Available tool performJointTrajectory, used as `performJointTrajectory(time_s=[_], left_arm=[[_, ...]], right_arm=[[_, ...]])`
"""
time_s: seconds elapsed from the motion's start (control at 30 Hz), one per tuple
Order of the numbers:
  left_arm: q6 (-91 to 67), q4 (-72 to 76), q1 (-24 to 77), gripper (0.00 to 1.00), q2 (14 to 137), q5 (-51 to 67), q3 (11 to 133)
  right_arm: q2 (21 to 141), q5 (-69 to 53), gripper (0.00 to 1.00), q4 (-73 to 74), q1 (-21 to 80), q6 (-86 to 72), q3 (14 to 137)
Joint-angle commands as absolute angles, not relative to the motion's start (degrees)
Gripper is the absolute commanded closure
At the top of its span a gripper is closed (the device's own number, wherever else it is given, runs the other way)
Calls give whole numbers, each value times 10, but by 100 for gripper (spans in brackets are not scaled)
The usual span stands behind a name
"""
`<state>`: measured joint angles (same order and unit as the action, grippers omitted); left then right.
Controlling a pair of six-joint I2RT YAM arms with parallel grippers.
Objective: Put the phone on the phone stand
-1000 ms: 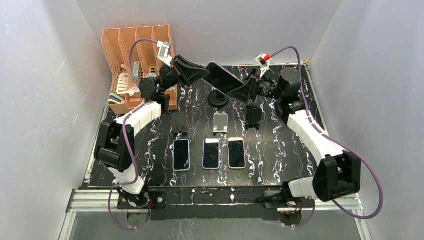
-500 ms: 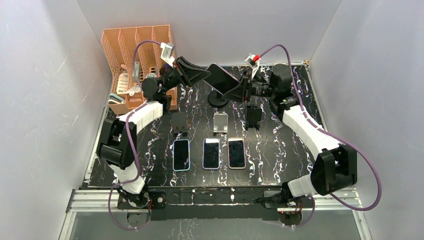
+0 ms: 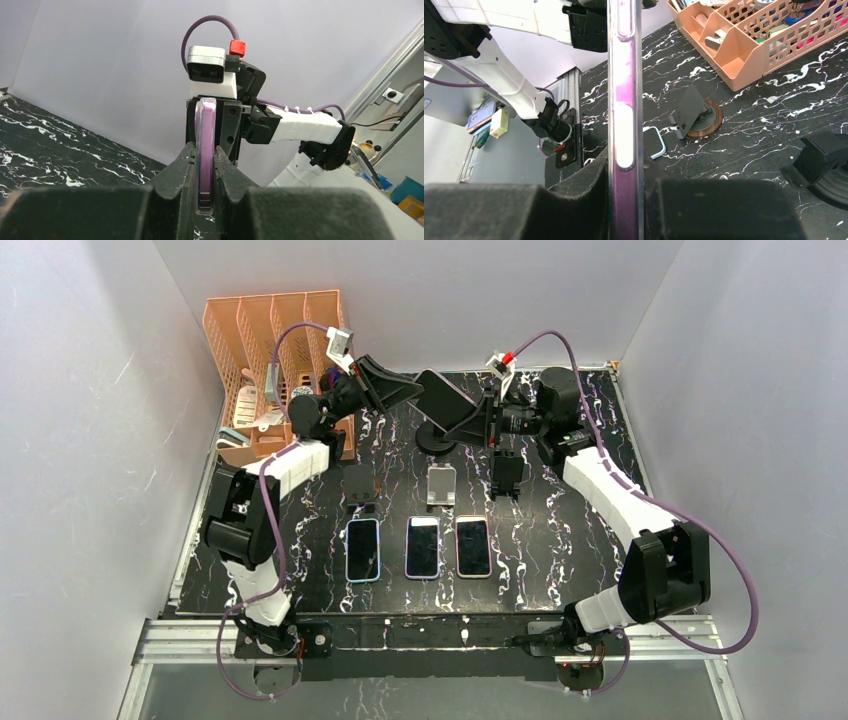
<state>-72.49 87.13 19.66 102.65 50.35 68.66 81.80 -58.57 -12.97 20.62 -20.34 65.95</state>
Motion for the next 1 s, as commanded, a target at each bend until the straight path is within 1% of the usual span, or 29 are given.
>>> performJointTrajectory(time_s=[0.0,0.03,0.1,0.2,0.23,0.7,0.8,0.87,0.9,0.97], left_arm=[[-762,970,201,100,1032,503,720],[-764,972,201,100,1034,504,720],[-765,974,201,100,1040,507,720],[-767,976,201,100,1046,509,722],[-768,977,201,100,1049,510,725],[-789,978,201,100,1076,544,752],[-791,978,201,100,1078,547,755],[-792,979,201,100,1080,545,754],[-793,980,201,100,1080,545,754],[-794,982,201,100,1081,545,754]], right_arm=[[827,-604,80,-143,215,-187,693],[828,-606,81,-142,216,-187,693],[829,-609,82,-140,217,-186,694],[830,-611,74,-122,216,-177,700],[831,-613,74,-110,216,-169,704],[850,-621,75,-2,227,-98,750],[858,-618,81,32,234,-81,761],[863,-613,91,40,238,-75,764],[865,-613,99,43,239,-74,766],[867,-610,99,45,241,-71,766]])
